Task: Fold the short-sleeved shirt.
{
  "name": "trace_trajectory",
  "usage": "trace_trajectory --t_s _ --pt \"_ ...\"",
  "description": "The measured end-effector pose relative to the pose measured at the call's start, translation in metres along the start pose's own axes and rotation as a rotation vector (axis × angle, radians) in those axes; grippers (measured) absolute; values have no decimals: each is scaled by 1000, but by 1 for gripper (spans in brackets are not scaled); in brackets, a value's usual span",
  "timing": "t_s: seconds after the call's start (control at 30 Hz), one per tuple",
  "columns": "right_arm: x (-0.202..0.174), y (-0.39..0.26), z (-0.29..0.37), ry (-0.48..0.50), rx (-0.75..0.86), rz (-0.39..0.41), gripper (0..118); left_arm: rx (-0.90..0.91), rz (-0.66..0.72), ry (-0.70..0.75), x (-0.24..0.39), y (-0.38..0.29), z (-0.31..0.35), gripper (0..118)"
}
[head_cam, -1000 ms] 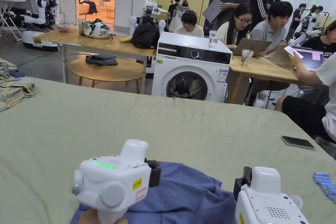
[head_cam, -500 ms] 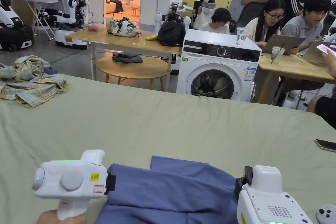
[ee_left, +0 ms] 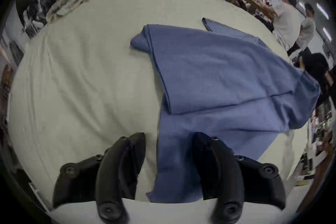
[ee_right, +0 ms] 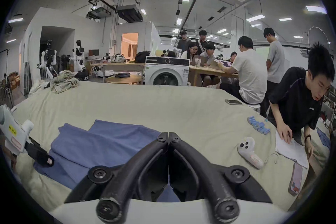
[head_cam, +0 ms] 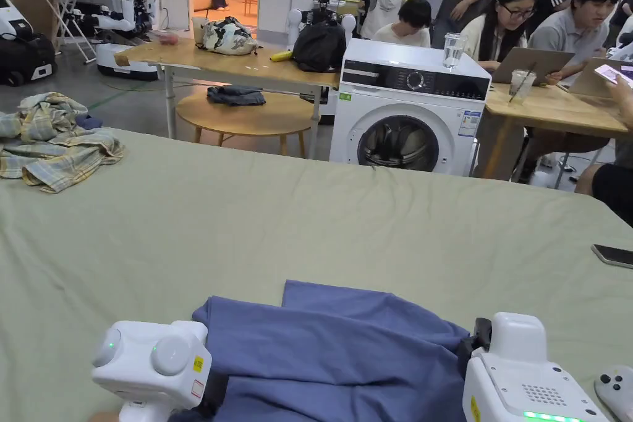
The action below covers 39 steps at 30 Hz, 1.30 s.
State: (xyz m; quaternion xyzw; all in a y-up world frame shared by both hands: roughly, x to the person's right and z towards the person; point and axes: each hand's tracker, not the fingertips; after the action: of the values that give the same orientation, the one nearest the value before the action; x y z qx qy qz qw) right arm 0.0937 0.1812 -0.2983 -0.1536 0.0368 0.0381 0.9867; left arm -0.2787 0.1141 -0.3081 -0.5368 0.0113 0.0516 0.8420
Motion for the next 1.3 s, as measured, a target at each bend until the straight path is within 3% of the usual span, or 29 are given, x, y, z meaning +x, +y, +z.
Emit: trace_trajectory --t_s 0.07,0.1,0.13,0.27,0.3,0.4,0.5,0.6,0.77,0.93,0.97,1.03,1.1,1.3 --pt "12 3 0 -15 1 -10 0 23 -111 5 15 -4 3 26" --pt "18 5 0 -23 -1 -15 0 35 -136 15 19 -5 3 4" --pt "27 8 0 -35 -7 -27 0 43 -142 10 21 -6 3 0" --pt "61 14 -12 -63 -91 -63 0 91 -88 -30 12 -7 10 0" --pt "71 14 -18 -48 -141 -70 8 99 -62 -45 6 -7 14 0" --pt "92 10 -38 -8 -261 -109 46 111 -55 -35 2 -7 22 0" --pt "103 2 -59 10 -350 -133 49 120 -29 -36 -9 -3 27 0" --pt "105 -8 -82 -8 -437 -103 50 124 -20 -34 -11 -3 28 0" --pt "104 -26 -117 70 -561 -153 50 115 -31 -24 -10 -8 23 0" --pt "82 -52 -139 134 -707 -80 49 100 -15 -30 -11 -13 19 0" --pt "79 -54 -138 109 -683 -68 50 98 -15 -30 -11 -13 17 0" --pt "74 -52 -132 91 -644 -34 39 94 -16 -29 -10 -14 16 0" --pt "72 -54 -136 132 -643 -21 4 95 -20 -26 -8 -14 16 0" --pt "74 -41 -120 69 -529 -2 1 158 -7 -24 -10 -9 26 0"
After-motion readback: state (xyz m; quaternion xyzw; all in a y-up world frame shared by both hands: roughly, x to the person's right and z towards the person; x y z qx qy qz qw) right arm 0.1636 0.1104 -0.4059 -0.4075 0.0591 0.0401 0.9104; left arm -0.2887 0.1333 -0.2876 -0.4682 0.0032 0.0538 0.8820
